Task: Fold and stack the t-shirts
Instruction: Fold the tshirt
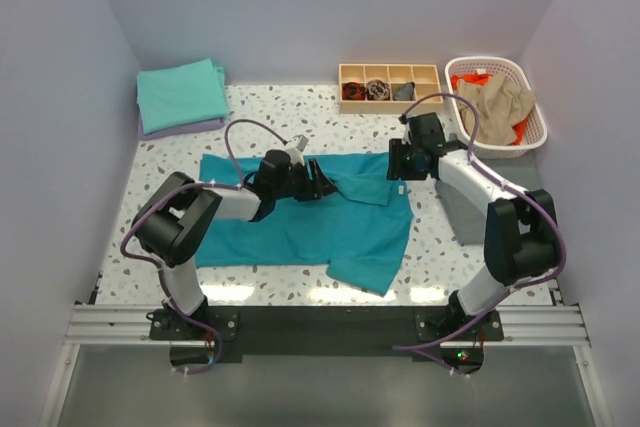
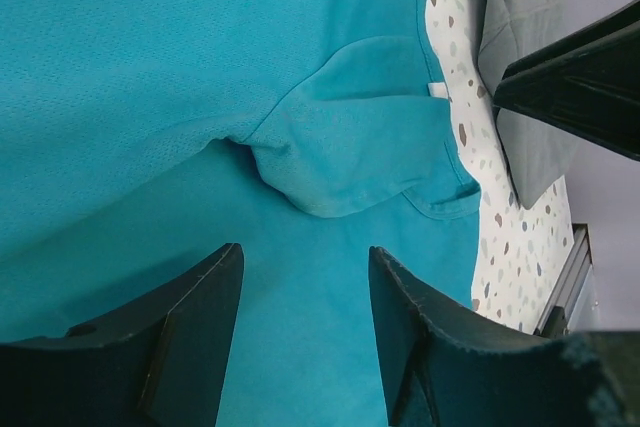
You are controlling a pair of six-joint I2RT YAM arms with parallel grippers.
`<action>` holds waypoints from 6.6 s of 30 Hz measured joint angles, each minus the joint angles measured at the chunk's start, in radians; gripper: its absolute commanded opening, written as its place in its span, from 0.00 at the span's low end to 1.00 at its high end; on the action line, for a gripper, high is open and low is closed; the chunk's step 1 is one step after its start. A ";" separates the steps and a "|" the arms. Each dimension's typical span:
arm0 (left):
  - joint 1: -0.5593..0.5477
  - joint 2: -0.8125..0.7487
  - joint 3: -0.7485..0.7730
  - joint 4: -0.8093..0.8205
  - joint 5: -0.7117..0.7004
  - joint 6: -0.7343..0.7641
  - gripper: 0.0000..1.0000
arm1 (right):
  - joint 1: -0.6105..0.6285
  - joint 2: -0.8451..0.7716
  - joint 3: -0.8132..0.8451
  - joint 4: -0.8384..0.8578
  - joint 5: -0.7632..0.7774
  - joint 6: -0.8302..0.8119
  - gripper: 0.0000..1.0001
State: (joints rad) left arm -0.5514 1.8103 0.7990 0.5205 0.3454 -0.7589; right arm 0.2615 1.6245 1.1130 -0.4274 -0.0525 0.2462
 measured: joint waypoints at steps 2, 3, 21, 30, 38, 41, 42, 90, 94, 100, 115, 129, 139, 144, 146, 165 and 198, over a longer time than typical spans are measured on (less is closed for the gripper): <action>-0.009 0.023 -0.008 0.044 -0.009 -0.026 0.56 | 0.000 0.000 -0.006 0.002 -0.007 0.001 0.49; -0.014 0.034 -0.010 0.064 -0.012 -0.036 0.56 | 0.000 0.000 -0.007 0.003 -0.013 0.003 0.49; -0.080 0.143 0.018 0.175 -0.155 -0.087 0.52 | 0.000 0.000 -0.008 0.023 -0.049 0.010 0.49; -0.099 0.200 0.060 0.216 -0.177 -0.090 0.45 | 0.002 0.000 -0.026 0.029 -0.071 0.023 0.49; -0.103 0.194 0.060 0.218 -0.191 -0.088 0.48 | 0.002 0.000 -0.043 0.029 -0.066 0.023 0.49; -0.105 0.186 0.058 0.219 -0.199 -0.087 0.48 | 0.002 0.000 -0.044 0.029 -0.064 0.023 0.49; -0.105 0.183 0.058 0.219 -0.200 -0.087 0.48 | 0.002 0.000 -0.044 0.029 -0.063 0.023 0.49; -0.133 0.215 0.513 -0.386 -0.047 0.036 0.80 | 0.002 -0.030 -0.070 0.028 -0.042 0.022 0.49; -0.133 0.215 0.512 -0.459 -0.071 0.053 0.82 | 0.002 -0.062 -0.070 0.023 -0.028 0.021 0.49; -0.133 0.164 0.496 -0.583 -0.164 0.111 0.84 | 0.002 -0.076 -0.070 0.022 -0.018 0.021 0.49; -0.039 -0.046 0.392 -0.755 -0.414 0.222 0.92 | 0.003 0.008 -0.015 0.023 -0.027 0.026 0.49; 0.224 -0.298 0.076 -0.794 -0.559 0.221 0.96 | 0.009 0.008 -0.016 0.024 -0.051 0.026 0.49; 0.380 -0.303 -0.003 -0.760 -0.534 0.228 0.96 | 0.009 0.024 -0.016 0.025 -0.065 0.025 0.49; 0.404 -0.302 -0.012 -0.734 -0.524 0.230 0.96 | 0.009 0.060 -0.014 0.027 -0.068 0.025 0.49; 0.405 -0.298 -0.012 -0.714 -0.517 0.230 0.95 | 0.009 0.080 -0.011 0.029 -0.066 0.025 0.49; 0.441 -0.216 -0.012 -0.592 -0.502 0.249 0.64 | 0.011 0.122 0.003 0.031 -0.040 0.022 0.48; 0.508 -0.235 0.022 -0.619 -0.563 0.303 0.02 | 0.013 0.196 0.048 -0.072 0.197 0.018 0.48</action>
State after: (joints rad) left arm -0.0433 1.5753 0.8211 -0.0986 -0.2173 -0.4557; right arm 0.2741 1.8210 1.1610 -0.4992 0.1444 0.2638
